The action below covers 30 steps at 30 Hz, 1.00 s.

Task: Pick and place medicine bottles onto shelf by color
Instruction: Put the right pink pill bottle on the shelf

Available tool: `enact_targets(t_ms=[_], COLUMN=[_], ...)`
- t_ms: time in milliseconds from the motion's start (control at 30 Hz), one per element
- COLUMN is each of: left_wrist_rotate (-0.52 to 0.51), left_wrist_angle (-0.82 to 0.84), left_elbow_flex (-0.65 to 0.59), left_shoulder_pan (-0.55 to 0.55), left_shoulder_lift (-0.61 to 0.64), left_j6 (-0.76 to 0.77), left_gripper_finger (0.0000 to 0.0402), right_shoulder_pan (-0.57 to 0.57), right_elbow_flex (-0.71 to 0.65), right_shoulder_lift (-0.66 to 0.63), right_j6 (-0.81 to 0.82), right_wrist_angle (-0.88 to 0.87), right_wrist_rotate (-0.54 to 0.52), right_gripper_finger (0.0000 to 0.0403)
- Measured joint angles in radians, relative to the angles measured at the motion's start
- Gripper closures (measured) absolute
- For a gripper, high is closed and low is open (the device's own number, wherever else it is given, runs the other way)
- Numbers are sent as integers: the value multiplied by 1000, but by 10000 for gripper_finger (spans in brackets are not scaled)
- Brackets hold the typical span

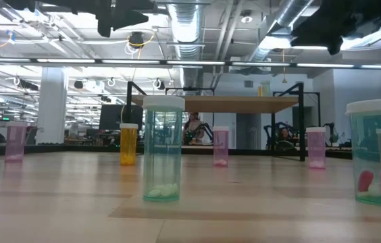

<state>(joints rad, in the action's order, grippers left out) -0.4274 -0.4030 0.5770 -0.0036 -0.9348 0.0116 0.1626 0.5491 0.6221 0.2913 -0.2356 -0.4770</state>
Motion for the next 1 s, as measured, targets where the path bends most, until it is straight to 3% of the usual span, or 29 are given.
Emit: enact_targets(t_ms=[267, 467, 733, 900, 1000], left_wrist_rotate=[15, 20, -1, -1, -1], left_wrist_angle=[12, 14, 15, 21, 26], left_elbow_flex=[0, 0, 0, 0, 0], left_shoulder_pan=[0, 0, 0, 0, 0], left_shoulder_lift=[0, 0, 0, -1, -1], left_j6=[8, 9, 19, 36, 37], left_gripper_finger=[187, 187, 187, 187, 187], right_shoulder_pan=[9, 65, 158, 235, 301], right_elbow_flex=[0, 0, 1, -17, -18], right_shoulder_lift=[59, 53, 64, 119, 171], right_j6=[15, 68, 226, 236, 235], right_wrist_angle=[-21, -148, -314, -300, -298], right_wrist_rotate=[5, 12, 11, 22, -22], right_gripper_finger=[231, 236, 239, 240, 241])
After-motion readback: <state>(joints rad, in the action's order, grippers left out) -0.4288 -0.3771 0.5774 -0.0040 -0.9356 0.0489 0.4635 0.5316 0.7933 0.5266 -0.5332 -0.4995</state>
